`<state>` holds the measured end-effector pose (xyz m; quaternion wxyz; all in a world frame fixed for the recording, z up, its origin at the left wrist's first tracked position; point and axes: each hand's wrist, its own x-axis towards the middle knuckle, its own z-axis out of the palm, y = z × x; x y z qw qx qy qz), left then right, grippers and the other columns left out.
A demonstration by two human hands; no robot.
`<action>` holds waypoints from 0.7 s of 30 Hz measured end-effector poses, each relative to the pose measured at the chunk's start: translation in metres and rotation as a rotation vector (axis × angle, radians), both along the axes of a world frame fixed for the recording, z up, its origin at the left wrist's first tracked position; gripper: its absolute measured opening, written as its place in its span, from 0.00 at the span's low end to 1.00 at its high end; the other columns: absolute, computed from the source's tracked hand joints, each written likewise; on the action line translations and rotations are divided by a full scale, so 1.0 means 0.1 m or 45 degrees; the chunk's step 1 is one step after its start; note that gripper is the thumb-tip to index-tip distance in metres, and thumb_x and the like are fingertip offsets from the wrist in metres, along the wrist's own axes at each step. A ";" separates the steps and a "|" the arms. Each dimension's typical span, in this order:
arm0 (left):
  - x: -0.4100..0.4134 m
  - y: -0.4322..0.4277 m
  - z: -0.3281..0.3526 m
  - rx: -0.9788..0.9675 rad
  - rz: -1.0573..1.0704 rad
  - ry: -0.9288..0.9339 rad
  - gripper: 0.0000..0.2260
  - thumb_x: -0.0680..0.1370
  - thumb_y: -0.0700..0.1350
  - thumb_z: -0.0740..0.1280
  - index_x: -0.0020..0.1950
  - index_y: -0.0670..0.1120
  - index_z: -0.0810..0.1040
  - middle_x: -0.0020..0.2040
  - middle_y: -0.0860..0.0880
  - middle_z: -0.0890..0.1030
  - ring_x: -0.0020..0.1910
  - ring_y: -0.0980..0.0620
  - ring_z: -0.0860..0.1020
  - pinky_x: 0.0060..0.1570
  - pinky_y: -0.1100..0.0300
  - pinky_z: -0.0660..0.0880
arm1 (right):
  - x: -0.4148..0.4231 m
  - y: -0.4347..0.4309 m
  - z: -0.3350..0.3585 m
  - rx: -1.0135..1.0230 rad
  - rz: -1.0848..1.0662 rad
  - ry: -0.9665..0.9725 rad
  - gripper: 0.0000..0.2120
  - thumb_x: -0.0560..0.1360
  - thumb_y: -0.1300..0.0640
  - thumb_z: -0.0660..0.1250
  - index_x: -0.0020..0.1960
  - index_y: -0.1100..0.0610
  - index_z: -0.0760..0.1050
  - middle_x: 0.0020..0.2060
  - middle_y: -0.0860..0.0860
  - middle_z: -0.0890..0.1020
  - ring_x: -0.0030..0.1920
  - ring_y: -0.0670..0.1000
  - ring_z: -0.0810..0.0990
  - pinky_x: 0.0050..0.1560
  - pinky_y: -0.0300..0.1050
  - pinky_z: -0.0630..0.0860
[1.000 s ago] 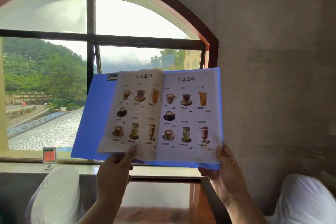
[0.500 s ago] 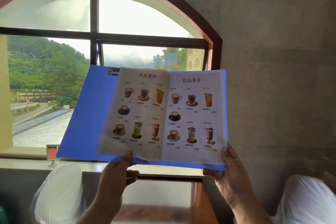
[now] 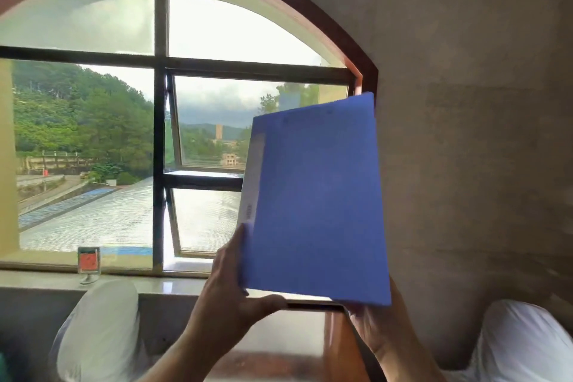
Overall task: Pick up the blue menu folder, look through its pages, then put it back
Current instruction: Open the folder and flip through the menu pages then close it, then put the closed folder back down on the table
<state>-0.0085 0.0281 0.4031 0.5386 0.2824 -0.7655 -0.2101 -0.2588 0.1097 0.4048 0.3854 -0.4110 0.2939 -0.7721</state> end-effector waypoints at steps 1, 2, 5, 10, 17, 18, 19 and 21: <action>0.00 0.00 0.04 0.111 -0.098 0.083 0.61 0.59 0.67 0.83 0.85 0.61 0.54 0.76 0.60 0.74 0.72 0.55 0.77 0.62 0.51 0.81 | 0.00 0.01 0.00 -0.018 -0.010 -0.002 0.15 0.84 0.67 0.60 0.57 0.57 0.84 0.44 0.57 0.89 0.40 0.59 0.89 0.35 0.54 0.86; -0.01 -0.02 0.07 0.218 -0.185 0.203 0.58 0.59 0.66 0.84 0.83 0.61 0.57 0.72 0.60 0.79 0.67 0.56 0.82 0.58 0.55 0.83 | 0.01 0.03 0.02 -0.025 -0.012 -0.001 0.15 0.84 0.67 0.59 0.57 0.59 0.84 0.43 0.58 0.89 0.39 0.59 0.88 0.35 0.54 0.86; -0.05 -0.08 0.14 0.309 0.004 0.373 0.31 0.68 0.60 0.79 0.69 0.54 0.78 0.54 0.55 0.89 0.49 0.56 0.88 0.43 0.61 0.85 | 0.05 0.04 0.09 0.007 0.016 0.016 0.15 0.86 0.58 0.58 0.61 0.59 0.83 0.47 0.61 0.88 0.42 0.61 0.87 0.38 0.56 0.86; -0.07 -0.07 0.17 0.300 0.132 0.423 0.12 0.80 0.47 0.74 0.63 0.50 0.80 0.52 0.53 0.89 0.46 0.55 0.88 0.42 0.56 0.87 | 0.04 0.12 0.21 0.138 0.079 0.076 0.23 0.87 0.44 0.54 0.66 0.55 0.82 0.61 0.65 0.85 0.56 0.68 0.85 0.44 0.61 0.86; -0.04 -0.09 0.13 0.294 0.154 0.441 0.11 0.80 0.46 0.73 0.63 0.50 0.80 0.50 0.54 0.89 0.47 0.55 0.88 0.45 0.54 0.86 | 0.00 0.18 0.31 0.122 -0.176 0.294 0.22 0.77 0.48 0.66 0.69 0.54 0.78 0.57 0.61 0.87 0.53 0.68 0.87 0.40 0.58 0.88; -0.04 -0.08 0.13 0.298 0.149 0.443 0.12 0.81 0.46 0.73 0.63 0.49 0.80 0.51 0.53 0.89 0.47 0.53 0.88 0.47 0.51 0.86 | 0.00 0.18 0.31 0.113 -0.202 0.306 0.22 0.77 0.49 0.65 0.69 0.54 0.78 0.57 0.61 0.87 0.53 0.68 0.87 0.40 0.58 0.88; -0.05 -0.08 0.14 0.298 0.143 0.443 0.12 0.81 0.46 0.73 0.64 0.49 0.80 0.52 0.52 0.89 0.48 0.52 0.88 0.46 0.51 0.86 | 0.01 0.18 0.31 0.104 -0.223 0.307 0.21 0.78 0.49 0.65 0.69 0.54 0.78 0.57 0.61 0.87 0.53 0.68 0.87 0.40 0.58 0.88; -0.05 -0.07 0.15 0.277 0.140 0.431 0.12 0.81 0.46 0.72 0.64 0.48 0.80 0.53 0.52 0.89 0.48 0.52 0.88 0.42 0.57 0.85 | 0.02 0.18 0.31 0.090 -0.252 0.301 0.19 0.80 0.51 0.64 0.69 0.55 0.78 0.57 0.61 0.87 0.53 0.69 0.86 0.40 0.59 0.87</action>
